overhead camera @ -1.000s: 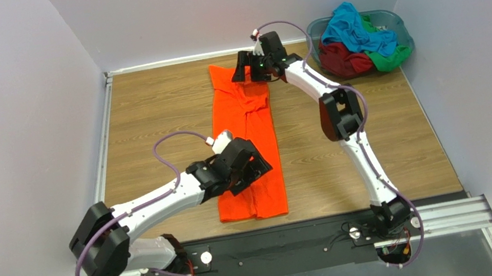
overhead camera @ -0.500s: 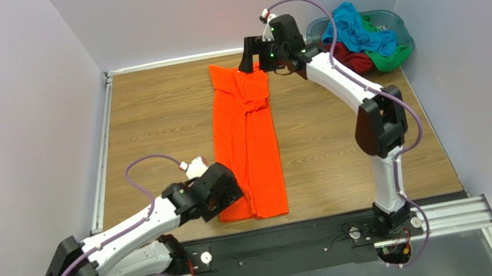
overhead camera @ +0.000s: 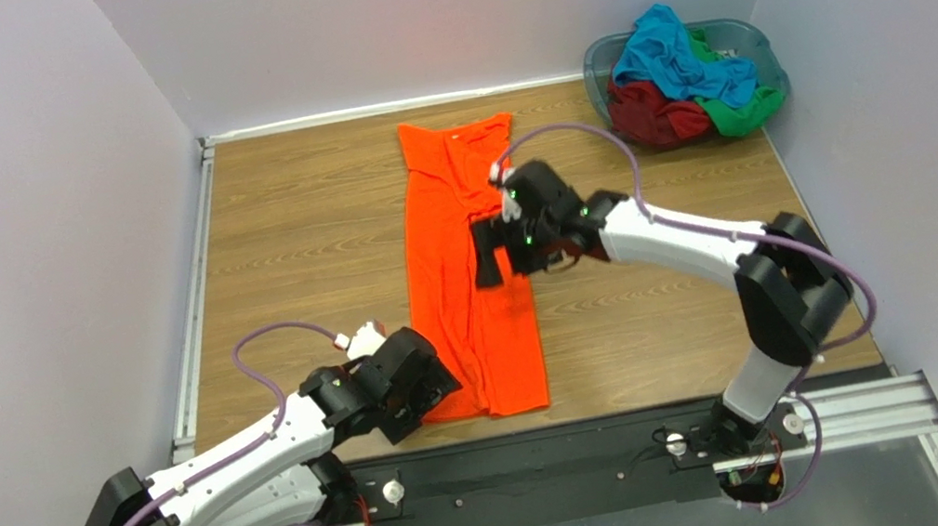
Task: Fold and stack the t-shirts
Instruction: Fold the tshirt
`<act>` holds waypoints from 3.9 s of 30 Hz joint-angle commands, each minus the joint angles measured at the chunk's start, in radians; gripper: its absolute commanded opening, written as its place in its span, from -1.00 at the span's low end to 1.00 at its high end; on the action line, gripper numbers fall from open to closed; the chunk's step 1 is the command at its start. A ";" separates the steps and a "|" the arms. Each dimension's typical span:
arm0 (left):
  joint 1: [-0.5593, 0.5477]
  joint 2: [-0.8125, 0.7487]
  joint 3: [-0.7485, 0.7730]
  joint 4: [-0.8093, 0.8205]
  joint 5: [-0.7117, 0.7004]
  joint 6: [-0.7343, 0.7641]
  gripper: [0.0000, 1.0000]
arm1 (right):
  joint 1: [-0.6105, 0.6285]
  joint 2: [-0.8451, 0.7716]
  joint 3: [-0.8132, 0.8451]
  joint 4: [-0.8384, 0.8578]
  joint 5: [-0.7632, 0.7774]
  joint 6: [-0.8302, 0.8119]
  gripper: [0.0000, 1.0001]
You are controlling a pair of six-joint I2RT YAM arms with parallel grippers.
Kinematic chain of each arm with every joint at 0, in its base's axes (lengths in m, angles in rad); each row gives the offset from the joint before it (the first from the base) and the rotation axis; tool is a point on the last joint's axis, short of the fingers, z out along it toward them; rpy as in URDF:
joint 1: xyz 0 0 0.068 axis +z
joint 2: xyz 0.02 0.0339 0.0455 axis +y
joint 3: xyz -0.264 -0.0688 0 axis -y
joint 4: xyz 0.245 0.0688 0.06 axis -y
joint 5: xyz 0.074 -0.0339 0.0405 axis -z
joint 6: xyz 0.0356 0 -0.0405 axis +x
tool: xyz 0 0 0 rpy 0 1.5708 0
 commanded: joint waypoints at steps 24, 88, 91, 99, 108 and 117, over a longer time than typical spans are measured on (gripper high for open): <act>0.000 -0.037 0.024 0.023 0.016 0.057 0.97 | 0.229 -0.122 -0.465 0.170 -0.034 0.284 1.00; -0.009 -0.034 -0.163 0.186 0.231 0.119 -1.00 | 0.286 -0.385 -0.601 -0.156 -0.075 0.293 0.13; -0.009 -0.037 -0.163 0.189 0.234 0.117 -1.00 | 0.284 -0.372 -0.612 -0.123 -0.086 0.298 -0.05; -0.009 -0.045 -0.152 0.226 0.237 0.122 -1.00 | 0.286 -0.329 -0.589 -0.071 -0.028 0.301 -0.58; -0.009 -0.061 -0.135 0.218 0.228 0.120 -1.00 | 0.286 -0.360 -0.569 -0.073 -0.012 0.270 -0.90; 0.000 -0.083 -0.047 0.283 0.117 0.172 -1.00 | 0.284 -0.402 -0.476 -0.082 0.080 0.238 -0.99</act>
